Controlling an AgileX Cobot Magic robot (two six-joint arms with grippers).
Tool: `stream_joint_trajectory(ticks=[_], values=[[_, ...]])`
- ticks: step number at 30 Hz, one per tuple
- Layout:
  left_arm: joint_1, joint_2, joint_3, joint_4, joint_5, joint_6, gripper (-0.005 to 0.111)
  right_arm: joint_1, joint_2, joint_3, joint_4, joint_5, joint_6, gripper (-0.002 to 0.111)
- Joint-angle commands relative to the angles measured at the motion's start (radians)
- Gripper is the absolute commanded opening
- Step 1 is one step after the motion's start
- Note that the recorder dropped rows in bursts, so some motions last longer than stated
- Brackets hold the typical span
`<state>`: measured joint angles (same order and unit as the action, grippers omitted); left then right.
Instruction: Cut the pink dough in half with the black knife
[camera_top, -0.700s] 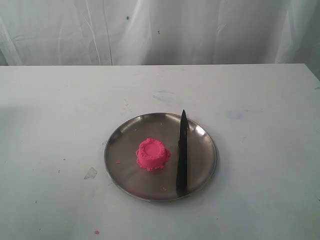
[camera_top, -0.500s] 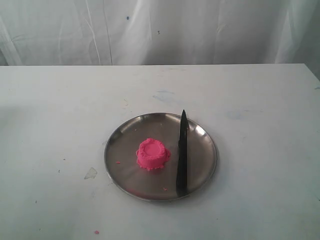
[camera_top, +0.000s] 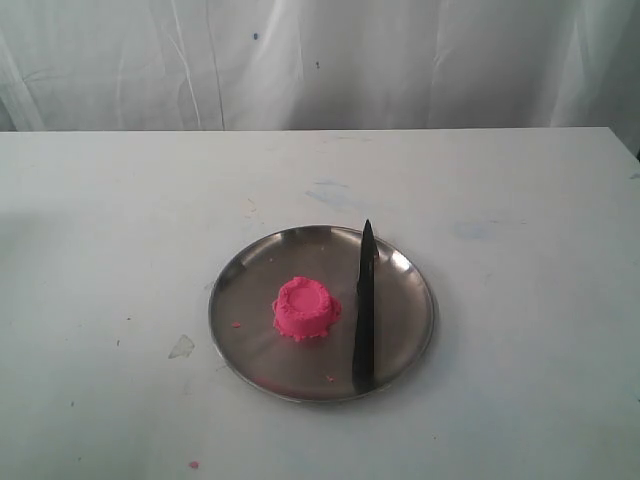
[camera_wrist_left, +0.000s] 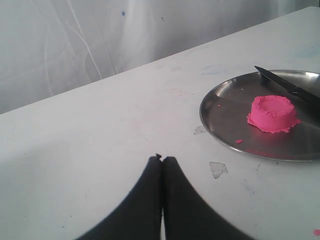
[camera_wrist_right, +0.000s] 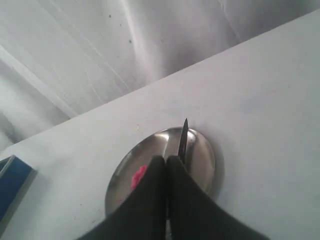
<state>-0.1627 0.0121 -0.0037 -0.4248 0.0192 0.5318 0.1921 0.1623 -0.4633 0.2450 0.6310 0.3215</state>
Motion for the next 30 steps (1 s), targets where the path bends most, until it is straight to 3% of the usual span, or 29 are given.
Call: stream_joint_trajectory(ticks=[1,10,16,18,21,25,30], values=[[-0.001,-0.005,0.004,-0.008,0.000,-0.005,0.000,-0.003,0.077,-0.075,0.068,0.087,0.003,0.000],[-0.001,-0.005,0.004,-0.008,0.000,-0.005,0.000,-0.003,0.237,-0.147,0.174,0.154,-0.112,0.000],[-0.001,-0.005,0.004,-0.008,0.000,-0.005,0.000,-0.001,0.510,-0.278,0.215,0.235,-0.275,0.001],[-0.001,-0.005,0.004,-0.008,0.000,-0.005,0.000,0.011,0.598,-0.315,0.243,0.235,-0.343,0.007],[-0.001,-0.005,0.004,-0.008,0.000,-0.005,0.000,0.029,0.785,-0.356,0.320,0.218,-0.412,0.028],[-0.001,-0.005,0.004,-0.008,0.000,-0.005,0.000,0.029,1.002,-0.369,0.399,0.062,-0.428,0.056],[-0.001,-0.005,0.004,-0.008,0.000,-0.005,0.000,0.044,1.260,-0.434,0.570,0.043,-0.621,0.057]])
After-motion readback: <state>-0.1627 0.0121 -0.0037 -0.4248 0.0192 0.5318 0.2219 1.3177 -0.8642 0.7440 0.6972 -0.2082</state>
